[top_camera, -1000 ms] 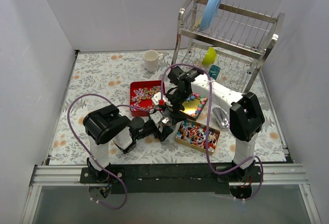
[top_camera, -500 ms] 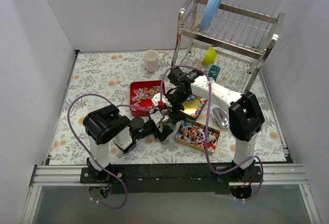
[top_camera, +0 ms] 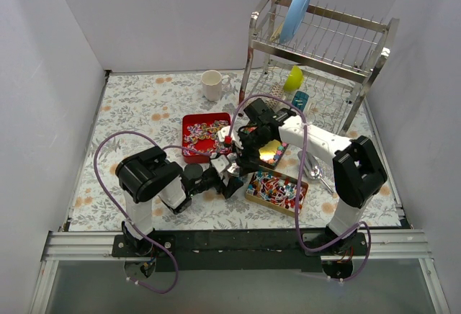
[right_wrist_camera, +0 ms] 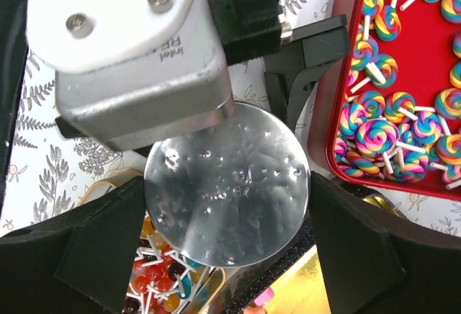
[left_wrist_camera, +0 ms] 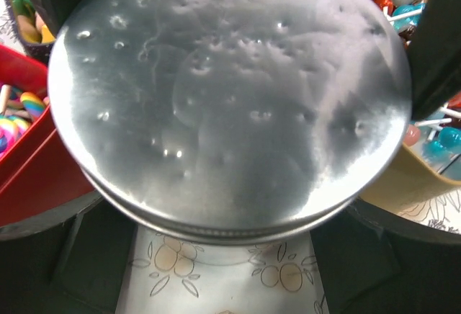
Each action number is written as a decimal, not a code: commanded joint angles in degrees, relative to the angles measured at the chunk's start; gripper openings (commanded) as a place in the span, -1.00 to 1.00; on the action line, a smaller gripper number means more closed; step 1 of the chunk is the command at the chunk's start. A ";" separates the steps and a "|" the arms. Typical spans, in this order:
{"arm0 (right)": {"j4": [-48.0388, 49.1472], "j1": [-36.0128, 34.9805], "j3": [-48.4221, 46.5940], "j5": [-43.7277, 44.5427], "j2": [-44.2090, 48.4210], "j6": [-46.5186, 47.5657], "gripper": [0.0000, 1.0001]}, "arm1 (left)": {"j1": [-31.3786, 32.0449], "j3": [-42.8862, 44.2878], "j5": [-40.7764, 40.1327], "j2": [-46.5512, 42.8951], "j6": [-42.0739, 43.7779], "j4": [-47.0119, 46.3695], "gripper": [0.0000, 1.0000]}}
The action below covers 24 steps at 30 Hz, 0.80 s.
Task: Pack the candies
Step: Screw the bottle lid onto the packing bottle.
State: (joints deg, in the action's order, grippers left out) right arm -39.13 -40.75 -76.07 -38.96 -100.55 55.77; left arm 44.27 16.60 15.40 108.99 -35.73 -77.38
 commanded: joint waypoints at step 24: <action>-2.09 -5.12 0.14 1.08 0.27 -12.78 0.24 | -0.76 -1.38 6.85 -50.25 -21.76 62.80 0.96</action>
State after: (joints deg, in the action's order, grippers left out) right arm -43.42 -45.54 -76.18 -43.92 -100.66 41.01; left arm 43.97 16.62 21.54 61.36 -52.90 -10.81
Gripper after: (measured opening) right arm 0.908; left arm 0.985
